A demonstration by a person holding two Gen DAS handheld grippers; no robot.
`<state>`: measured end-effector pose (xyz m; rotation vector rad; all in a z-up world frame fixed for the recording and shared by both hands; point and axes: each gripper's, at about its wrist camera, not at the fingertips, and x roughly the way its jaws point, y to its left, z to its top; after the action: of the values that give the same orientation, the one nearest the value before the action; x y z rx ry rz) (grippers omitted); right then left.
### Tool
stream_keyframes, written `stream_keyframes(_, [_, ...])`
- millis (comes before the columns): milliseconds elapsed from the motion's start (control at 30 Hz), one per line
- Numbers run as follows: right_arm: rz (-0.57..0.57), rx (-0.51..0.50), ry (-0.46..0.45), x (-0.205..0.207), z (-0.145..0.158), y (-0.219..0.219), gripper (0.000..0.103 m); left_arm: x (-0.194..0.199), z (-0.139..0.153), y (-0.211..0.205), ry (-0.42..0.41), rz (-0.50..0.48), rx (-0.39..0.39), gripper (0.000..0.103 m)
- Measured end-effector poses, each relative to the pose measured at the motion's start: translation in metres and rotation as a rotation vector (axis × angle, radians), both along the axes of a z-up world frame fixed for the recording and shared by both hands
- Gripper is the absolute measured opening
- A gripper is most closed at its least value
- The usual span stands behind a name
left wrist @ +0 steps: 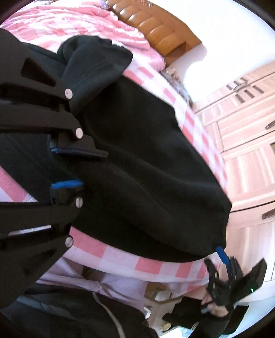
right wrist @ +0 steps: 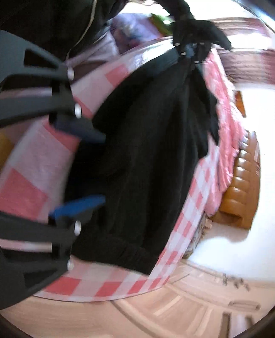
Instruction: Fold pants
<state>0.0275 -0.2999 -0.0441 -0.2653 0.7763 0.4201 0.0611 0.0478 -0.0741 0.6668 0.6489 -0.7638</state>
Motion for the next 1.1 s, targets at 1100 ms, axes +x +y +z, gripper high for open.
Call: stream_keyframes(1100, [-0.502,0.725,0.077,0.005,-0.034,-0.088,0.042,-0.035,-0.023,-0.022,0.028,0.029,-0.012,0.060])
